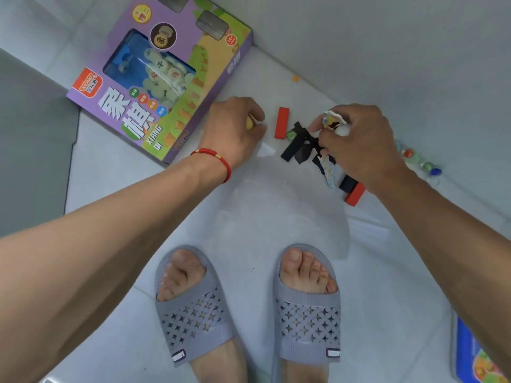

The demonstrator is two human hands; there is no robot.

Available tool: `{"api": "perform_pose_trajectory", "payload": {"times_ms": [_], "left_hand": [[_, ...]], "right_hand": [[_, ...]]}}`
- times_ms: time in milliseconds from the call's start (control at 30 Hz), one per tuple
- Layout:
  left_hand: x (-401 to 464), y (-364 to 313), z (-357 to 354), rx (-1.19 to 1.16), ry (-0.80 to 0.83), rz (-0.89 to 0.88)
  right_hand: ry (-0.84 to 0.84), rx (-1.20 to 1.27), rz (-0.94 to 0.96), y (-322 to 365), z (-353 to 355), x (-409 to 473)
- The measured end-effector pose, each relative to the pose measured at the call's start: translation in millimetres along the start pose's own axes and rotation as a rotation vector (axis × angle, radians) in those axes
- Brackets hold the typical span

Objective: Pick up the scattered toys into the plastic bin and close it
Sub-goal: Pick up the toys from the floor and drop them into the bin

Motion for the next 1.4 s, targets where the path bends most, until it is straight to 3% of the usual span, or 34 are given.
{"api": "perform_pose_trajectory", "payload": {"times_ms": [100, 333, 567, 833, 933, 1100, 1167, 1300, 1400], "left_hand": [[8, -9, -9, -0.12, 0.068, 0.08], [23, -33, -38, 0.136, 0.313, -0.061], [24, -37, -34, 0.204, 0.283, -0.084], [14, -22, -22, 0.049, 0.184, -0.023], [1, -6, -10, -0.087, 0.116, 0.107], [-60, 40, 15, -0.67, -0.036, 0.527], [-91, 49, 28, -0.817, -0.082, 0.637], [-162, 57, 61, -1.044, -0.129, 0.825], [-209, 48, 103, -1.288, -0.17, 0.867]], "right_hand": [[0.027, -0.231, 0.202, 19, -8, -2], [0.14, -0.466, 0.461, 33, -33, -6], [0.221, -0.543, 0.516, 33, -50, -2], [0.326, -0.624, 0.601, 37, -61, -2], [0.32, -0.632, 0.654, 39, -60, -7], [0.362, -0.692, 0.743, 41, -62, -25], [0.383, -0.64, 0.673, 40, -57, -33], [0.256, -0.297, 0.207, 40, -15, -49], [0.4, -0.024, -0.049, 66, -17, -91]]}}
Point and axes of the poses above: each hand's wrist, its own x-axis towards the middle knuckle, its own z-axis out of the back of the hand, y = z × x, the point moved 10 cm from there along x, towards the middle knuckle, and after that the axes turned 5 degrees about -y, right-handed, at the moved point
